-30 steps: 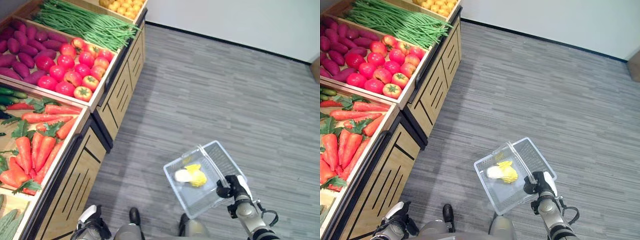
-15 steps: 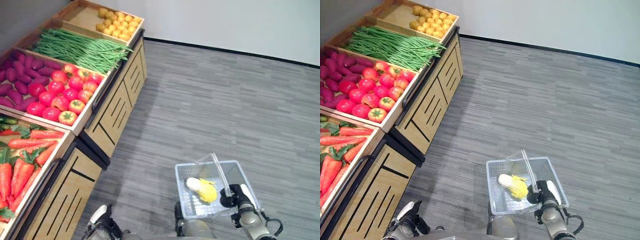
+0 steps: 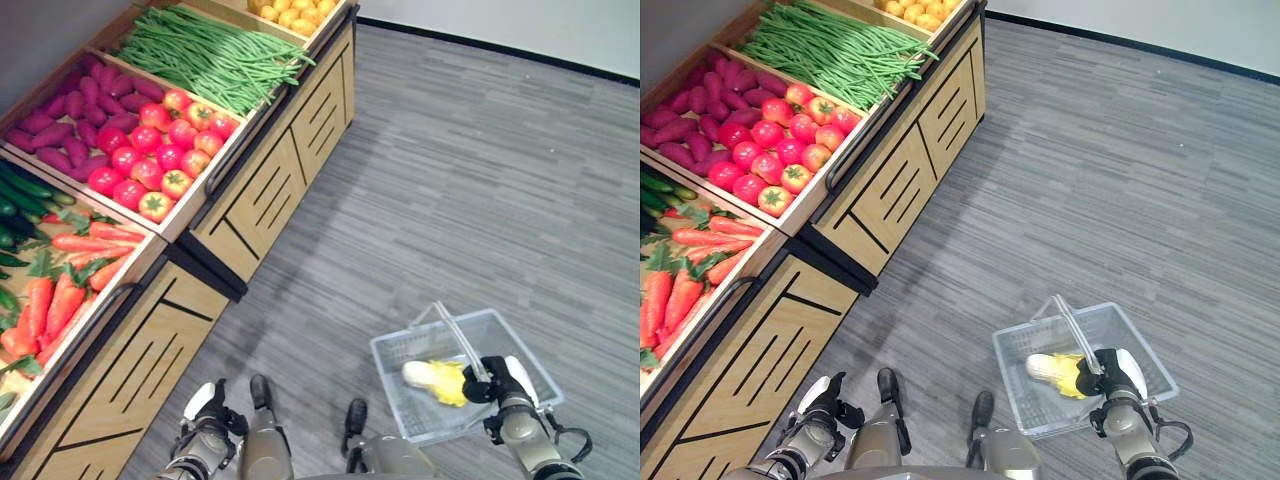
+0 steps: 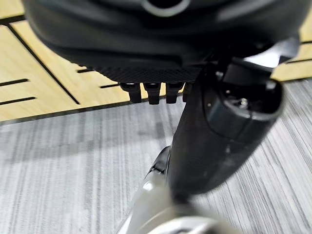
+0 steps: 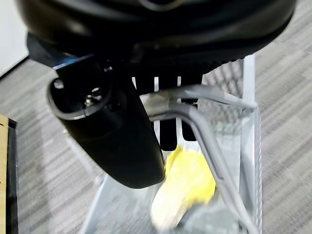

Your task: Get the vegetables into the basket

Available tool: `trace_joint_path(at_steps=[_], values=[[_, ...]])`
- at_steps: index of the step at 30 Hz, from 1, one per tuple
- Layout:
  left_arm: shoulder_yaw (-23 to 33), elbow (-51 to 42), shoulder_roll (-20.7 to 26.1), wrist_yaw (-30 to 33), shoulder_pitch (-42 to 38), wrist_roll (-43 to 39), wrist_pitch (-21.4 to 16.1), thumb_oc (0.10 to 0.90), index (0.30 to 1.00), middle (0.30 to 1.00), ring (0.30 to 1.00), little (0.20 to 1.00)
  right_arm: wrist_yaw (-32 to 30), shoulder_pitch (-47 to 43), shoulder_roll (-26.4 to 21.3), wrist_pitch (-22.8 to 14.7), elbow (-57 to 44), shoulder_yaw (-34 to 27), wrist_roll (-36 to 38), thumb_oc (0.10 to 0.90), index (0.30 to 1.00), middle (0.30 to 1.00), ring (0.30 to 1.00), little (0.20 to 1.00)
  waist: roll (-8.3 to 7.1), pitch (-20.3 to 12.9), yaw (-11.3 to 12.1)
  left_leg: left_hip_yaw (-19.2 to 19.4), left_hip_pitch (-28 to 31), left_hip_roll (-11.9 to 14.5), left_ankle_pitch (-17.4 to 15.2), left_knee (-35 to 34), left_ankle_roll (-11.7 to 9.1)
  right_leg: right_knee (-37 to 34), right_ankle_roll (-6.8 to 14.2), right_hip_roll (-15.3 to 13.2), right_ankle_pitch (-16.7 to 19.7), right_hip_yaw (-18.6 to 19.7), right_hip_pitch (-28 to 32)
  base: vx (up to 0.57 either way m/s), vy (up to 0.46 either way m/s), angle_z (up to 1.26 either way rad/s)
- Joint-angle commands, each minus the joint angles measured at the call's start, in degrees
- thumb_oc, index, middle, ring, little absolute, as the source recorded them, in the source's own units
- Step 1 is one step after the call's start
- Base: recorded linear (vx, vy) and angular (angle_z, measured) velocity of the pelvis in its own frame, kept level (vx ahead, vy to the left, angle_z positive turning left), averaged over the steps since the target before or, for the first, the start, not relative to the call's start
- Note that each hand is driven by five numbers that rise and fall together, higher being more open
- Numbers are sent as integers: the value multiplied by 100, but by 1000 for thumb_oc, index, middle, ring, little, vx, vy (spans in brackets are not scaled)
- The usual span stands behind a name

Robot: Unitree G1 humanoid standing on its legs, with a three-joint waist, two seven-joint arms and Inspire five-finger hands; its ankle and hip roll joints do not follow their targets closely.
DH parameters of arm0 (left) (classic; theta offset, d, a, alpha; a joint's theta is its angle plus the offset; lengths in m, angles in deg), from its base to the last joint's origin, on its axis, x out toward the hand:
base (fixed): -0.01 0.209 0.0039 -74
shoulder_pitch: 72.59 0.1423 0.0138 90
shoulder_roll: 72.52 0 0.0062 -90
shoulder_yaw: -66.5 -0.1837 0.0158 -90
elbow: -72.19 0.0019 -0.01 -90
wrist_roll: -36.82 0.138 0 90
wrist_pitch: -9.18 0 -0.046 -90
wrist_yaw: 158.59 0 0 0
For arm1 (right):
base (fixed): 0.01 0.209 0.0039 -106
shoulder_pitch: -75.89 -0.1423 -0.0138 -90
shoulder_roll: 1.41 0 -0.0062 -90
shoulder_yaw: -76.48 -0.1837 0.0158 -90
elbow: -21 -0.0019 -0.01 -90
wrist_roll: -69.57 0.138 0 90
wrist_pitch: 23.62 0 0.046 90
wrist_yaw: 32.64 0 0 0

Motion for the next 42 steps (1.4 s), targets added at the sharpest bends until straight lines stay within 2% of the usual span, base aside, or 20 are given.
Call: trace_joint_path(at_steps=[1, 2, 4, 8, 9, 11, 15, 18, 19, 21, 22, 24, 26, 29, 33, 35, 39, 40, 41, 42], values=[[-135, 208, 210, -32, 256, 211, 95, 900, 1000, 1000, 1000, 1000, -325, 156, -327, -330, -565, -409, -106, 400, 300, 300, 300, 300, -187, -286, 14, 162, 356, -283, -255, 154, 398, 688, 926, -1288, -335, 267, 163, 187, 254, -50], [-121, 224, 218, -39, 265, 234, 104, 900, 1000, 1000, 1000, 1000, -331, 152, -296, -307, -545, -431, -118, 400, 300, 300, 300, 300, -234, -302, 22, 235, 402, -372, -333, 157, 462, 731, 973, -1367, -302, 314, 185, 231, 339, -45], [-85, 233, 300, -41, 270, 263, 100, 900, 1000, 1000, 1000, 1000, -306, 105, -152, -264, -431, -413, -145, 400, 300, 300, 300, 300, -424, -331, 78, 327, 448, -635, -636, 325, 667, 765, 1183, -1672, 31, 452, 178, 228, 389, -32], [-55, 206, 451, 37, 165, 236, 126, 900, 1000, 1000, 1000, 1000, -307, -124, -19, -241, -313, -240, -134, 400, 300, 300, 300, 300, -634, -327, 153, 331, 417, -856, -835, 353, 826, 857, 1355, -1851, 578, 621, -10, 77, 191, 7], [-54, 206, 453, 37, 164, 236, 126, 900, 1000, 1000, 1000, 1000, -308, -126, -17, -241, -312, -239, -134, 400, 300, 300, 300, 300, -638, -328, 154, 334, 414, -859, -837, 354, 829, 855, 1359, -1854, 581, 624, -13, 85, 182, 42], [-38, 208, 508, 64, 132, 217, 125, 900, 1000, 1000, 1000, 1000, -290, -240, 55, -238, -160, -147, -139, 400, 300, 300, 300, 300, -719, -329, 192, 310, 430, -963, -914, 308, 901, 887, 1430, -1909, 859, 691, -71, 74, 148, 31], [-4, 215, 553, 70, 170, 189, 126, 900, 1000, 1000, 1000, 1000, -280, -321, 94, -228, -146, -76, -161, 400, 300, 300, 300, 300, -798, -338, 256, 303, 502, -1055, -996, 231, 988, 1013, 1507, -1963, 1142, 716, -136, 60, 103, 14], [-3, 202, 561, 68, 176, 188, 120, 900, 1000, 1000, 1000, 1000, -277, -383, 115, -233, -44, -35, -157, 400, 300, 300, 300, 300, -778, -324, 290, 290, 548, -1074, -1029, 181, 1049, 1324, 1515, -1929, 1177, 809, -251, 45, 94, 3], [-39, 193, 558, 40, 197, 197, 107, 900, 1000, 1000, 1000, 1000, -248, -429, 109, -238, -11, 4, -145, 400, 300, 300, 300, 300, -722, -313, 273, 213, 653, -1082, -1107, 139, 1090, 1720, 1477, -1820, 1145, 976, -458, 104, 109, -2], [-57, 204, 558, 30, 192, 171, 100, 900, 1000, 1000, 1000, 1000, -237, -456, 106, -244, 32, 33, -132, 400, 300, 300, 300, 300, -680, -290, 227, 163, 757, -1080, -1141, 99, 1078, 1698, 1408, -1695, 1006, 1056, -637, 147, 66, 5], [-52, 210, 556, 28, 171, 106, 92, 900, 1000, 1000, 1000, 1000, -244, -442, 86, -249, -33, 38, -138, 400, 300, 300, 300, 300, -586, -249, 158, 65, 871, -1021, -1153, 67, 1044, 1570, 1308, -1567, 668, 1088, -866, 174, -13, 28], [-79, 216, 534, 31, 108, 59, 68, 900, 1000, 1000, 1000, 1000, -267, -464, 85, -263, 30, 38, -85, 400, 300, 300, 300, 300, -509, -154, 51, -133, 1000, -986, -1200, 75, 982, 1279, 1266, -1434, 401, 1308, -1042, 228, -73, 49], [-85, 224, 535, 47, 24, 5, 39, 900, 1000, 1000, 1000, 1000, -289, -453, 68, -290, 74, 54, -49, 400, 300, 300, 300, 300, -493, -51, -107, -410, 1211, -997, -1318, 91, 913, 738, 1282, -1332, 570, 1753, -1355, 263, -163, 77], [-86, 260, 533, 48, -8, -54, 13, 900, 1000, 1000, 1000, 1000, -287, -369, 49, -284, 179, -14, -16, 400, 300, 300, 300, 300, -498, -38, -263, -782, 1451, -1038, -1500, 178, 843, 482, 1318, -1264, 769, 2056, -1507, 258, -195, 82], [-56, 317, 514, 39, 1, -94, 15, 900, 1000, 1000, 1000, 1000, -252, -329, 41, -263, 405, -2, -16, 400, 300, 300, 300, 300, -512, -112, -274, -1006, 1531, -970, -1571, 297, 778, 598, 1224, -1220, 688, 1930, -1351, 160, -234, 105], [19, 373, 501, 59, -3, -231, 23, 900, 1000, 1000, 1000, 1000, -190, -310, -3, -262, 762, 26, -3, 400, 300, 300, 300, 300, -455, -211, -252, -1190, 1542, -720, -1473, 322, 633, 606, 1045, -1058, 545, 1727, -1194, 131, -325, 40], [10, 409, 458, 78, 5, -231, 35, 900, 1000, 1000, 1000, 1000, -194, -287, -93, -268, 904, -9, 24, 400, 300, 300, 300, 300, -372, -258, -255, -1366, 1441, -508, -1238, 282, 472, 653, 912, -949, 382, 1413, -1120, 68, -250, 38], [-66, 379, 419, 84, -80, -246, 40, 900, 1000, 1000, 1000, 1000, -219, -283, -176, -255, 953, -69, 43, 400, 300, 300, 300, 300, -326, -240, -268, -1353, 1288, -430, -1004, 294, 399, 670, 862, -978, 312, 1167, -1078, 23, -273, 53], [-95, 362, 401, 88, -113, -236, 39, 900, 1000, 1000, 1000, 1000, -224, -255, -197, -252, 1021, -101, 54, 400, 300, 300, 300, 300, -313, -234, -289, -1223, 1248, -400, -962, 336, 394, 673, 843, -1011, 287, 1061, -1052, 0, -239, 68], [-132, 313, 370, 86, -142, -237, 44, 900, 1000, 1000, 1000, 1000, -224, -191, -243, -243, 1047, -140, 62, 400, 300, 300, 300, 300, -292, -231, -366, -821, 1188, -324, -894, 453, 378, 665, 822, -1070, 254, 900, -1015, -5, -146, 79]])
